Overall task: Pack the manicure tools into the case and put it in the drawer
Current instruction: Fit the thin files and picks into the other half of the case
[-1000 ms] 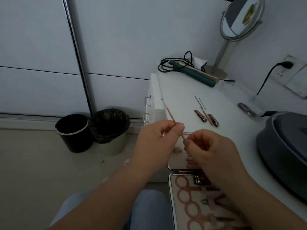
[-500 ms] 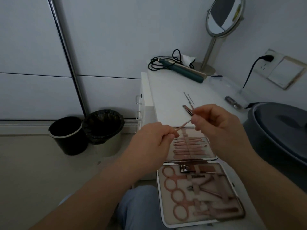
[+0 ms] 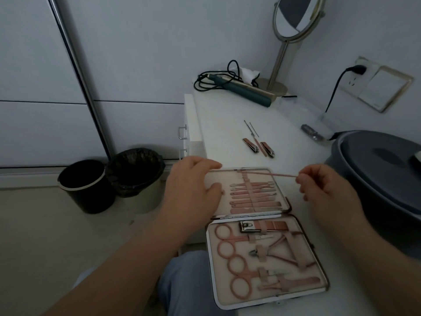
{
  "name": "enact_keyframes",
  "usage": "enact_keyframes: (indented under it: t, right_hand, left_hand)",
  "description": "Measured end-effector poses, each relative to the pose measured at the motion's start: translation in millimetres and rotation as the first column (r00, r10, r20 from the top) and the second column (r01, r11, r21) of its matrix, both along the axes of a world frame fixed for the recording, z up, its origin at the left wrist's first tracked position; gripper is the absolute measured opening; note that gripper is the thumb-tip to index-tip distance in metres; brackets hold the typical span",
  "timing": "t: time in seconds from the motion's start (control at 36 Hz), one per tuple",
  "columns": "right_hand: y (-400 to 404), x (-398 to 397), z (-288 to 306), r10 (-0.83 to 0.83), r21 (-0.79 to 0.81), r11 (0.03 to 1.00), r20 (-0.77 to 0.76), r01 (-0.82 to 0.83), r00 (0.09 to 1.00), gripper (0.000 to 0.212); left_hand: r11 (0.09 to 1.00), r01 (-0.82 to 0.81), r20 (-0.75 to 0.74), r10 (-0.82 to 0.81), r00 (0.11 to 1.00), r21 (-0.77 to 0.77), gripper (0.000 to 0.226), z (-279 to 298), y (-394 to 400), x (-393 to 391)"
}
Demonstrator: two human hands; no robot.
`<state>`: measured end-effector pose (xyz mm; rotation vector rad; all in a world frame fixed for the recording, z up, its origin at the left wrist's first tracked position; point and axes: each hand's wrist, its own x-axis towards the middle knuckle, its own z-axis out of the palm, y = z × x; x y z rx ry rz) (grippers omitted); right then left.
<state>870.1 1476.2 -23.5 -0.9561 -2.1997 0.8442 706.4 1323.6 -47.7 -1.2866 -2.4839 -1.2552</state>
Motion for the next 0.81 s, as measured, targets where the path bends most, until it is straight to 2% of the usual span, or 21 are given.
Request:
enact_keyframes:
  t: [0.06,0.14,0.25,0.36,0.5,0.81]
  right_hand:
    - [3,1,-1,-0.040,0.012,0.999,-0.019,0.040,0.999,0.018]
    - [4,2,-3,-0.076,0.030,0.997,-0.033,0.077,0.997,0.019]
    - [2,4,-4,-0.095,0.054,0.994,-0.051,0.097,0.994,0.020]
    - [2,5,-7,-0.097,0.054,0.993,-0.065,0.100,0.993,0.011]
    - [2,4,-9,-0.106,0.041,0.993,-0.076,0.109,0.991,0.014]
    - [-1,2,-8,-0.124,0.043,0.991,-0.076,0.128,0.989,0.014]
  left_hand:
    - [0.999,0.001,0.028,0.001,1.000,-0.042,0.041,-4,-1,-2]
    - [0.997,0.029,0.115,-0.020,0.993,-0.077,0.040,-10,-1,-2]
    - [0.997,0.053,0.144,-0.045,0.989,-0.055,0.031,-13,1,-2]
    - [0.999,0.042,0.159,-0.039,0.986,-0.010,0.028,-14,1,-4]
    - [1.000,0.009,0.209,-0.012,0.978,0.015,0.030,-12,4,-6]
    - [0.999,-0.016,0.357,0.028,0.934,-0.036,0.037,-9,10,-24]
